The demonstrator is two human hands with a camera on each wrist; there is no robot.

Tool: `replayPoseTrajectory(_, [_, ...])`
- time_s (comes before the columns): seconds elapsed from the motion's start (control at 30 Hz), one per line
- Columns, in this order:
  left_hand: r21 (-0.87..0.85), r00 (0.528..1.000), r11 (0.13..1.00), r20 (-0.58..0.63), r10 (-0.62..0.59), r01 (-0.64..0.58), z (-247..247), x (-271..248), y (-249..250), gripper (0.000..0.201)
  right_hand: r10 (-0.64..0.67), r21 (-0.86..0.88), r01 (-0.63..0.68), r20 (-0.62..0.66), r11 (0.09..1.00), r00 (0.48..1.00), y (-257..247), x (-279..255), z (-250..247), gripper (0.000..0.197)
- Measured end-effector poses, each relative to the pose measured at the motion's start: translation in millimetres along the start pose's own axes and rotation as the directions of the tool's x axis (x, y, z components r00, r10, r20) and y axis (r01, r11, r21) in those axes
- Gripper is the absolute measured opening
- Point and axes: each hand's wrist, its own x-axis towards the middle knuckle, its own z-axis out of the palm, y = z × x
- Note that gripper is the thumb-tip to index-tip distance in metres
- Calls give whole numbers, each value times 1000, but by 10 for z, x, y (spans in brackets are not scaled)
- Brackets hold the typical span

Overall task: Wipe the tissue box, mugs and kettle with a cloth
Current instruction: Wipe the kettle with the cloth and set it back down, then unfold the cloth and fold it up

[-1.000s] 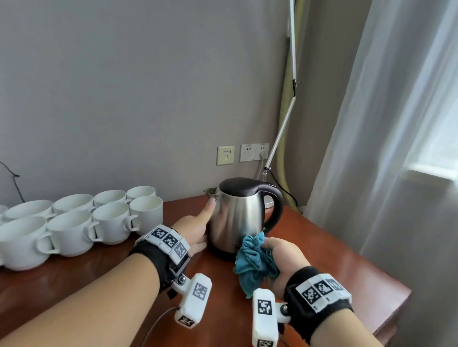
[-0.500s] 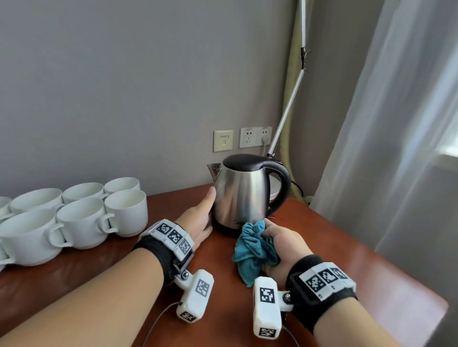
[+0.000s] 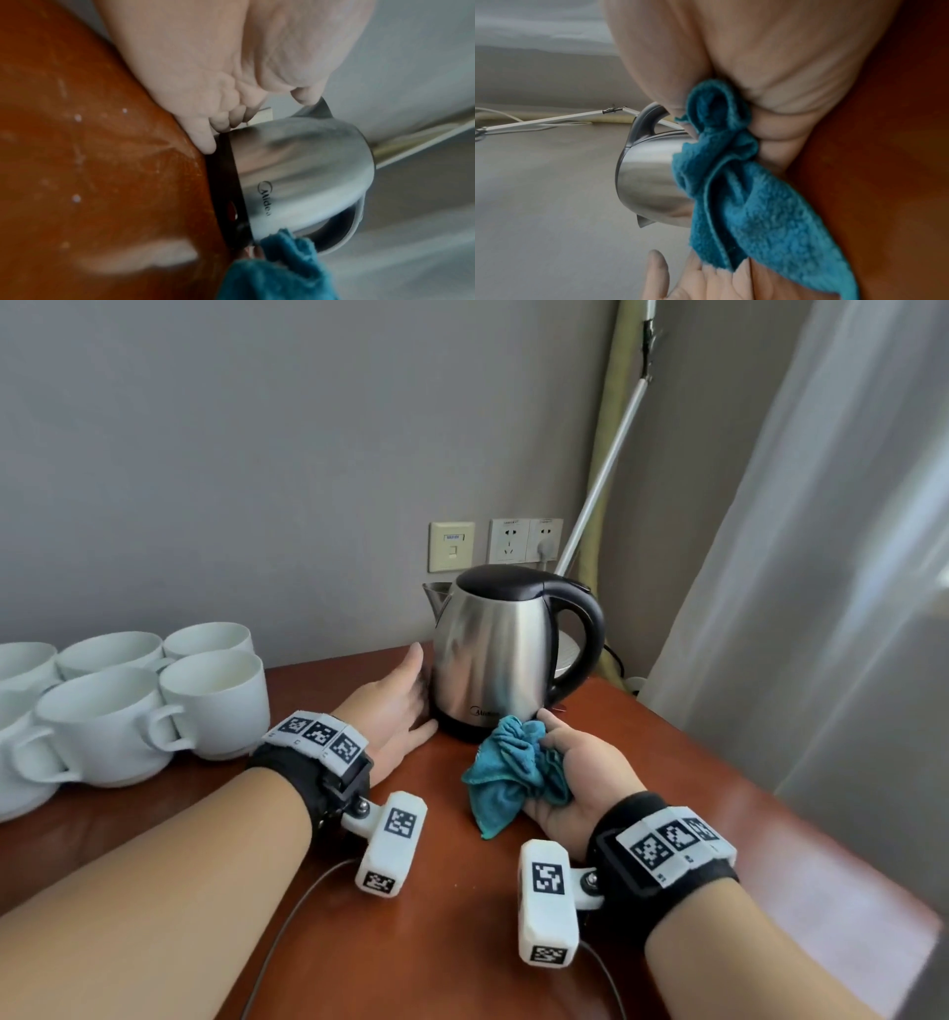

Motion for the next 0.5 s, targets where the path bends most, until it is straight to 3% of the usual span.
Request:
replayPoseTrajectory(0.17, [-330, 993, 944, -120, -18, -23, -149, 1, -80, 91, -31, -7, 30, -67, 1000, 997, 48, 33, -29, 39])
replayPoseTrajectory(0.37, [-361, 992, 932, -123, -21, -25, -100, -232, -159, 91, -115, -2, 116, -167, 993, 979, 112, -113, -20, 29])
replayPoseTrajectory(0.5, [-348, 995, 938, -89, -35, 2, -97, -630, -286, 89, -206, -131, 183, -184, 974, 961, 247, -335, 6, 28])
